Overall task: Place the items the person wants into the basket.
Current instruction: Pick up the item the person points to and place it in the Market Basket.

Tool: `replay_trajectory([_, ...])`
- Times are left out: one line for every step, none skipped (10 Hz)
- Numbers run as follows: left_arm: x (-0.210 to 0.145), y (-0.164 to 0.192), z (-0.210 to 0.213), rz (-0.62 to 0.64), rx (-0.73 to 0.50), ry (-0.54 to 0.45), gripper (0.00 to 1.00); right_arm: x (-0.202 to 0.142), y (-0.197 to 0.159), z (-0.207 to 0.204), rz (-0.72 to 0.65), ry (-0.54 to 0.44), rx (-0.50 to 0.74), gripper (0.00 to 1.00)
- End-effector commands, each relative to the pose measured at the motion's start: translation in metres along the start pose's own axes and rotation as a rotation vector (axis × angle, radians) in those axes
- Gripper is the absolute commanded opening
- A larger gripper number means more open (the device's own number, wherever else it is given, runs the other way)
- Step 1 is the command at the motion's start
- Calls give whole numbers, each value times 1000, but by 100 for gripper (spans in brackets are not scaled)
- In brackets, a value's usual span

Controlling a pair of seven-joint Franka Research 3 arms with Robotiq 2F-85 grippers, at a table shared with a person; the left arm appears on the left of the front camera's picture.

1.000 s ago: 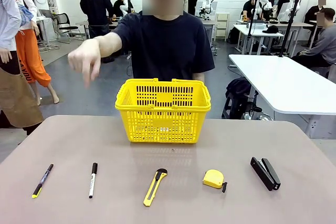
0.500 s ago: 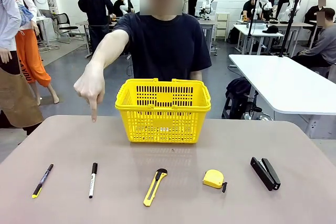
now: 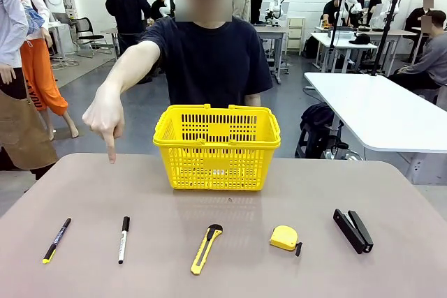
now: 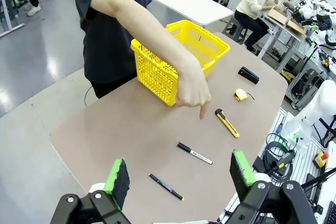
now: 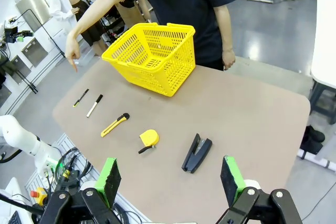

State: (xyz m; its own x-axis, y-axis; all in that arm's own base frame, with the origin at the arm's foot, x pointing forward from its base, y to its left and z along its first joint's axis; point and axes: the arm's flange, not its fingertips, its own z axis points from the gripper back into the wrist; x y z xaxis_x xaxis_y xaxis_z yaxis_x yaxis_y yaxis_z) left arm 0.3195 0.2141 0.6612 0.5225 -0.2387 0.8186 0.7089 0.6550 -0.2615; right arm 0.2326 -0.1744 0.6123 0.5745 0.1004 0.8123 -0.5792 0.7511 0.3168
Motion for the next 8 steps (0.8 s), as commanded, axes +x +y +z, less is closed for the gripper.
replay_trajectory([5,-8,-13,38,73,37,100,0,0,-2,11,3,10,100])
replay_trajectory([14,-24,-32,154,178,95,100,0,0,-2,11,3,10,100])
replay_trajectory([21,-39,-47,238,266,161,100,0,0,-2,11,3,10,100])
replay_trajectory([29,-68,-73,283,387,203,100,0,0,-2,11,3,10,100])
replay_trajectory([30,-94,-95,286,460,276,100,0,0,-2,11,3,10,100])
replay_trajectory([25,-116,-121,291,575,331,100,0,0,-2,11,3,10,100])
replay_trajectory([17,-131,-147,293,672,357,100,0,0,-2,11,3,10,100])
replay_trajectory([10,-144,-180,322,759,367,100,0,0,-2,11,3,10,100])
